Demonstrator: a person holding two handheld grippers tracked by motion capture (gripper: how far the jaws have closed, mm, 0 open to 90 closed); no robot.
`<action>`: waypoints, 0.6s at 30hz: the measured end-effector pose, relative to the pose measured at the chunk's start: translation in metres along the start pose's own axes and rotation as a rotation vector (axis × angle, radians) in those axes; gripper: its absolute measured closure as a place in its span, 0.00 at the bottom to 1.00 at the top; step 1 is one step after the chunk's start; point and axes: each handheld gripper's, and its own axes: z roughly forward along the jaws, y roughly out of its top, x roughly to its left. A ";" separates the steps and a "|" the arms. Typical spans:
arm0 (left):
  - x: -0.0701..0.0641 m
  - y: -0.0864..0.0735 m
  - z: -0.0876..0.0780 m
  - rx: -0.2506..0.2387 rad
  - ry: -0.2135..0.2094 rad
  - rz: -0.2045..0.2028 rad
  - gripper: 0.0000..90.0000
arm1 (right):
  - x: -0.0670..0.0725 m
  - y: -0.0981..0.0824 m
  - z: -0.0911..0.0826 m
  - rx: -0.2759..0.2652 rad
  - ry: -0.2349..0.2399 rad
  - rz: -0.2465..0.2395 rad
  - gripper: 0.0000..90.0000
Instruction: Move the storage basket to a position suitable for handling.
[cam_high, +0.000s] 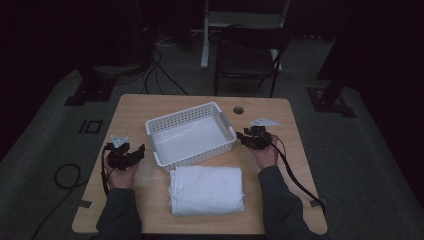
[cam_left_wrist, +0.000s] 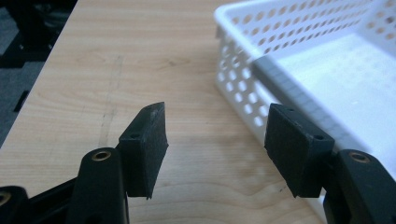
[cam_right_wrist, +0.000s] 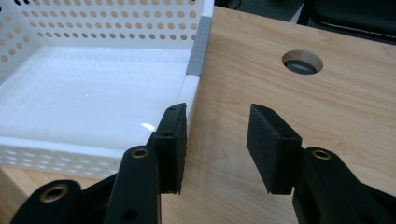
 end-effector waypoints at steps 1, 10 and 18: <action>0.000 0.000 0.000 0.000 0.000 0.000 0.43 | 0.000 0.001 0.001 -0.004 0.012 0.011 0.64; -0.023 0.005 -0.007 -0.005 -0.087 0.018 0.44 | 0.006 0.008 0.011 0.004 0.031 0.009 0.64; -0.042 0.000 0.002 0.052 -0.117 0.085 0.50 | 0.009 0.009 0.021 0.038 0.039 -0.007 0.69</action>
